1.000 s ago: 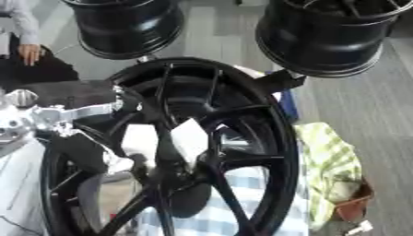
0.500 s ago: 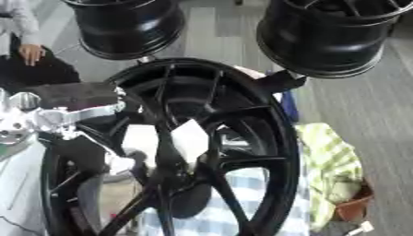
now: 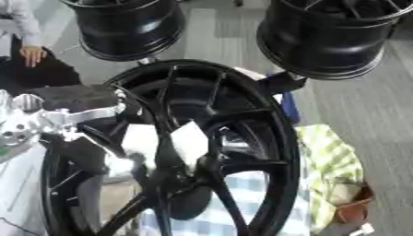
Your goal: Pull the pin out of the wheel hub.
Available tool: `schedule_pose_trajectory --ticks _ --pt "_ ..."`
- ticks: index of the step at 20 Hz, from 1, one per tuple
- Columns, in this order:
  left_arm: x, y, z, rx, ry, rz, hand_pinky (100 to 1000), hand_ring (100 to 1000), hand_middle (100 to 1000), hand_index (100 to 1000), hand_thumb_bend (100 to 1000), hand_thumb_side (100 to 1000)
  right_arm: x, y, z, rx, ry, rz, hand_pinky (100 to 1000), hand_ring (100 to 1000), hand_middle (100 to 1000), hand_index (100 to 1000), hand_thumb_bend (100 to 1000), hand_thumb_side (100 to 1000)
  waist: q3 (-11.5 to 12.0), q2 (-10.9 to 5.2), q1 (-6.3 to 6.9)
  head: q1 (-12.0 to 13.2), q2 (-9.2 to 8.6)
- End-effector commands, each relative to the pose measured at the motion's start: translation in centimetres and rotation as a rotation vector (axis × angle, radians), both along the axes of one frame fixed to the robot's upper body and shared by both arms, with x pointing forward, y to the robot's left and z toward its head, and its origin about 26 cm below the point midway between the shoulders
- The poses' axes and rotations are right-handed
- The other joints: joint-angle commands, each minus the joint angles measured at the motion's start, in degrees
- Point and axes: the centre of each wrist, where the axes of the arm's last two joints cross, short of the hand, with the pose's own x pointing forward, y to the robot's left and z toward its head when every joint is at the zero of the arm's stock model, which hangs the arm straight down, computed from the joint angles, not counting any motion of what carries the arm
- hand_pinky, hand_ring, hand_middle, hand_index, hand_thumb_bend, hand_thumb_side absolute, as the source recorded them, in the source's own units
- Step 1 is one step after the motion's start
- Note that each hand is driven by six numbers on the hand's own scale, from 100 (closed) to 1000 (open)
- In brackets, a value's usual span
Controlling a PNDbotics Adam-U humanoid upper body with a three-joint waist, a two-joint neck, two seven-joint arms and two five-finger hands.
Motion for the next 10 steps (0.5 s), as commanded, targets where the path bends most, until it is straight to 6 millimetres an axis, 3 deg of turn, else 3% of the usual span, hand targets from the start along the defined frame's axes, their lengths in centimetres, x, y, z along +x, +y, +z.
schedule_pose_trajectory --ticks 1,7,10 --pt "0.13 0.19 0.51 0.004 -0.012 0.018 793 709 561 801 245 387 -0.29 -0.14 0.78 -0.002 -0.016 -0.025 741 624 637 719 150 369 0.0 -0.87 -0.19 0.2 -0.81" --pt "0.12 0.1 0.54 -0.006 -0.017 0.015 765 627 465 714 218 351 -0.27 -0.17 0.72 0.001 -0.015 -0.025 741 625 638 720 147 372 -0.1 -0.92 -0.13 0.2 -1.03" --pt "0.06 0.03 0.57 -0.017 -0.017 0.008 751 587 421 644 169 291 -0.25 -0.19 0.64 0.003 -0.014 -0.026 742 626 638 721 144 375 -0.1 -0.95 -0.11 0.2 -1.01"
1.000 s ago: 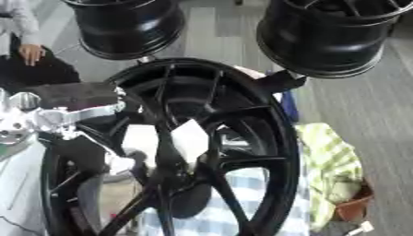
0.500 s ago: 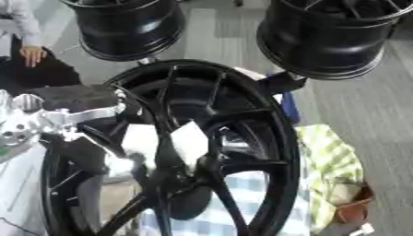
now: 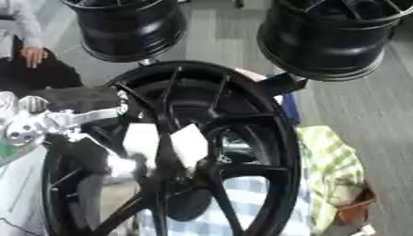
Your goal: Pull the pin out of the wheel hub.
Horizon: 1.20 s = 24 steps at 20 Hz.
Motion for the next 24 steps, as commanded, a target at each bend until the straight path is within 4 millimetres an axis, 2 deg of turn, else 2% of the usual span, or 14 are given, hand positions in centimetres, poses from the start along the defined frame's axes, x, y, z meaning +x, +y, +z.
schedule_pose_trajectory --ticks 1,4,7,11,16,24 --pt "-0.1 0.1 0.7 -0.014 -0.016 0.005 748 581 414 633 162 276 -0.3 -0.2 0.8 -0.001 -0.015 -0.026 742 626 638 721 144 375 -0.1 -0.97 -0.1 0.1 -0.62" --pt "-0.5 0.0 1.1 -0.041 -0.023 -0.011 735 567 401 612 108 296 -0.3 -0.2 0.8 -0.001 -0.014 -0.027 743 626 638 721 142 376 -0.1 -1.02 -0.08 0.1 -0.62" --pt "-0.6 0.1 1.4 -0.068 -0.034 -0.027 725 555 385 594 100 276 -0.3 -0.3 0.7 -0.001 -0.013 -0.029 743 626 639 722 142 376 0.0 -1.08 -0.06 0.0 -0.7" --pt "-0.6 0.3 1.4 -0.086 -0.049 -0.043 711 533 354 558 100 146 -0.3 -0.3 0.7 -0.001 -0.014 -0.029 744 627 639 722 140 376 0.0 -1.15 -0.05 -0.1 -0.72" --pt "-0.6 0.6 1.5 -0.099 -0.055 -0.045 701 509 299 498 100 162 -0.3 -0.3 0.7 -0.001 -0.014 -0.029 745 628 640 723 139 376 0.1 -1.27 -0.05 -0.1 -0.84" --pt "-0.3 2.3 2.7 -0.174 -0.083 -0.063 695 496 275 479 100 169 -0.3 -0.3 0.7 -0.008 -0.016 -0.03 747 628 640 724 138 375 0.2 -1.42 0.01 -0.6 -1.11"
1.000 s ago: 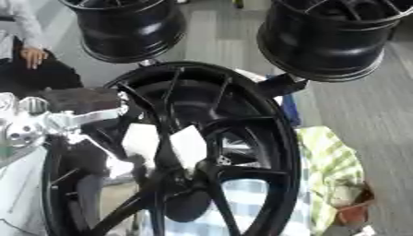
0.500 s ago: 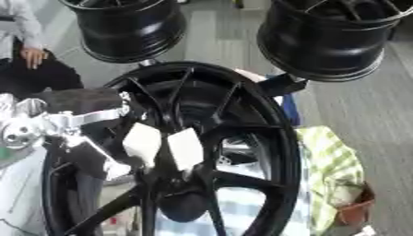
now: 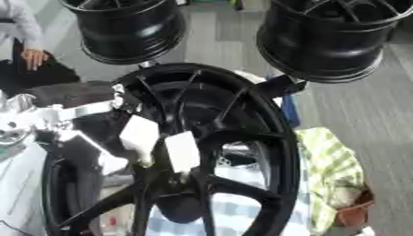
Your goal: Pull the pin out of the wheel hub.
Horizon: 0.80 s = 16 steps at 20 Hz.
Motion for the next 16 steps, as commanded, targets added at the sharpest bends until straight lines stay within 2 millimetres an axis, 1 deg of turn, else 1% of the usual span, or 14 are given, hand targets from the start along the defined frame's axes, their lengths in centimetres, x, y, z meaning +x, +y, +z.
schedule_pose_trajectory --ticks 1,4,8,10,13,15,16 --pt "-0.1 1.6 2.1 -0.039 -0.054 -0.002 695 495 273 478 100 170 -0.3 -0.2 0.9 -0.009 -0.021 -0.029 747 628 640 724 138 375 0.2 -1.14 -0.07 -0.3 -0.87" --pt "0.0 3.3 3.8 -0.107 -0.068 0.004 693 487 261 476 100 181 -0.4 -0.3 0.9 -0.01 -0.024 -0.034 747 628 640 725 138 373 0.4 -1.13 -0.06 -0.6 -0.67" --pt "-0.2 6.4 6.4 -0.237 -0.117 0.056 697 484 255 477 100 197 -0.5 -0.4 1.1 -0.014 -0.032 -0.042 748 629 640 725 139 368 0.8 -1.05 -0.11 -1.2 -0.65" --pt "-0.6 8.6 7.5 -0.305 -0.174 0.134 699 485 256 480 100 203 -0.6 -0.5 1.2 -0.018 -0.037 -0.049 748 629 640 726 139 366 1.0 -0.92 -0.26 -1.6 -0.7" --pt "-1.4 12.0 8.9 -0.403 -0.277 0.312 699 486 254 483 100 217 -0.8 -0.7 1.4 -0.021 -0.048 -0.064 748 630 640 726 140 362 1.4 -0.69 -0.5 -2.2 -0.68" --pt "-1.9 13.6 9.5 -0.465 -0.325 0.414 700 487 254 485 100 226 -0.9 -0.8 1.5 -0.019 -0.055 -0.074 748 630 640 726 140 362 1.6 -0.58 -0.65 -2.6 -0.76" --pt "-2.1 14.1 9.7 -0.487 -0.336 0.442 700 487 254 485 100 226 -0.9 -0.8 1.5 -0.018 -0.057 -0.076 748 630 640 726 140 362 1.6 -0.54 -0.68 -2.7 -0.8"
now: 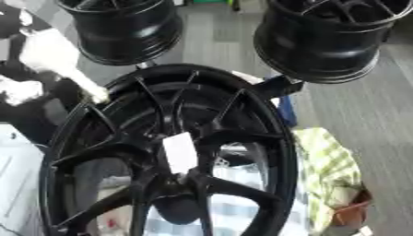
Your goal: Pull the pin out of the wheel hub.
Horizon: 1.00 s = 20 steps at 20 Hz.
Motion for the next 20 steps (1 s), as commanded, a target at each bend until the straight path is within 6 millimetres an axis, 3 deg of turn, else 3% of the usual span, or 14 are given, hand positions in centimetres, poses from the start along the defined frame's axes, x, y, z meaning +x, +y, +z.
schedule_pose_trajectory --ticks 1,3,8,10,12,16,18,20 --pt "-1.3 1.7 2.7 -0.052 -0.106 0.106 700 487 254 485 100 226 -0.7 -0.3 1.3 -0.021 -0.035 -0.052 748 630 640 726 140 362 0.0 -0.77 0.01 -0.4 -0.76" --pt "-1.2 2.3 2.7 -0.073 -0.11 0.142 698 489 254 491 100 264 -0.8 -0.5 1.3 -0.02 -0.037 -0.063 748 630 641 726 141 358 0.6 -0.82 -0.14 -1.3 -0.74" --pt "-0.3 7.0 3.2 -0.171 -0.164 0.396 704 501 266 503 100 262 -0.9 -0.6 1.4 -0.021 -0.047 -0.072 749 631 641 727 144 351 0.9 -0.89 -0.38 -1.6 -0.92" --pt "0.4 8.6 2.8 -0.197 -0.156 0.431 705 504 271 508 100 219 -0.9 -0.4 1.6 -0.025 -0.054 -0.069 749 631 641 727 142 354 0.5 -0.87 -0.46 -1.3 -0.93" --pt "1.1 9.9 2.4 -0.203 -0.144 0.448 705 507 274 511 100 248 -1.0 -0.4 1.7 -0.028 -0.056 -0.069 749 631 641 727 136 362 0.3 -0.87 -0.53 -1.2 -0.91" --pt "2.1 11.7 0.9 -0.172 -0.115 0.457 706 519 301 535 100 211 -1.0 -0.4 1.8 -0.028 -0.064 -0.073 748 631 640 727 147 345 0.1 -0.79 -0.58 -1.1 -1.01" --pt "2.4 12.4 0.2 -0.156 -0.103 0.452 713 533 328 559 100 186 -1.1 -0.4 1.8 -0.027 -0.067 -0.075 748 631 641 727 147 345 0.0 -0.75 -0.58 -1.1 -1.04" --pt "2.5 13.0 -0.4 -0.129 -0.09 0.441 748 610 444 657 100 256 -1.1 -0.4 1.8 -0.026 -0.07 -0.078 748 631 641 726 148 344 -0.1 -0.7 -0.58 -1.2 -1.01"
